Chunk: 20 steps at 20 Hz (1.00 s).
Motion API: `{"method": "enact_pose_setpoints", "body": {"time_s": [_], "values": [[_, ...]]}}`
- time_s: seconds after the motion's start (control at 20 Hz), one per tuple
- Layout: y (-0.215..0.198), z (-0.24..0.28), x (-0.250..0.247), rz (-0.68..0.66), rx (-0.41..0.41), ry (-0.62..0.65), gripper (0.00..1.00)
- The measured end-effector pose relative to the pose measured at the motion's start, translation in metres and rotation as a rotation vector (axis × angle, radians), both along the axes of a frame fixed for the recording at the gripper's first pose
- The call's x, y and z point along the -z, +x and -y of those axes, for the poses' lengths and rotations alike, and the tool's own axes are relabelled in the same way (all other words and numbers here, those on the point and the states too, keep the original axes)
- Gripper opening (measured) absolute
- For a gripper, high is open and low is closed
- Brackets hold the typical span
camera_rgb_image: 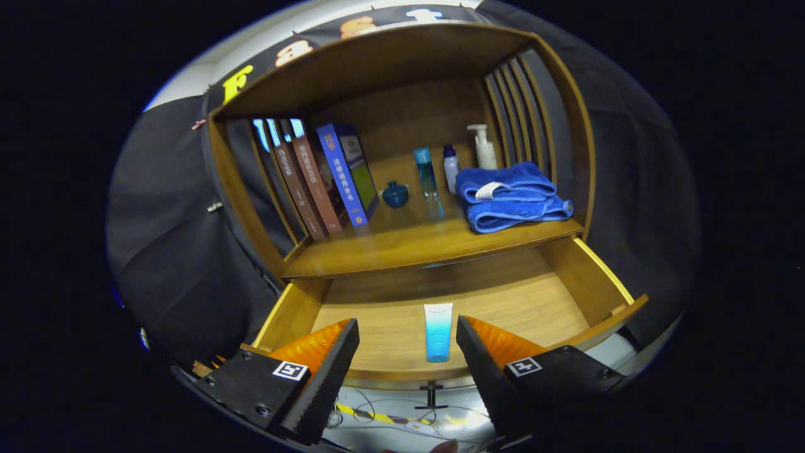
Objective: Pull open the drawer, take out the items inside it, and place them on the countertop above the cabinet.
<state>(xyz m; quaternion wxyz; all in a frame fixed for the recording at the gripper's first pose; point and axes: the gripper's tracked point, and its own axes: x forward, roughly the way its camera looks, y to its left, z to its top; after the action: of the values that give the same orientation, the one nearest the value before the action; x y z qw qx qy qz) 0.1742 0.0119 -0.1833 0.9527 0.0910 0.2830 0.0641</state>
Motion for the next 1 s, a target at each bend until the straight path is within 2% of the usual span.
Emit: {"method": "enact_pose_setpoints", "body": {"time_s": [0.15,0.35,0.55,0.7,0.75,0.85,0.9,1.0], "values": [[0.021,-0.004,0.03,-0.209,-0.062,-0.143,0.99],[0.033,-0.01,0.088,-0.446,-0.108,-0.242,0.99],[0.051,0.002,0.132,-0.573,-0.039,-0.285,0.99],[0.05,0.007,0.155,-0.653,-0.036,-0.326,0.87],[0.051,0.0,0.16,-0.674,-0.054,-0.281,0.83],[0.055,-0.001,0.166,-0.674,-0.051,-0.262,0.61],[0.055,0.001,0.162,-0.678,-0.077,-0.268,0.5],[0.052,0.001,0.15,-0.665,-0.082,-0.263,0.39]]}}
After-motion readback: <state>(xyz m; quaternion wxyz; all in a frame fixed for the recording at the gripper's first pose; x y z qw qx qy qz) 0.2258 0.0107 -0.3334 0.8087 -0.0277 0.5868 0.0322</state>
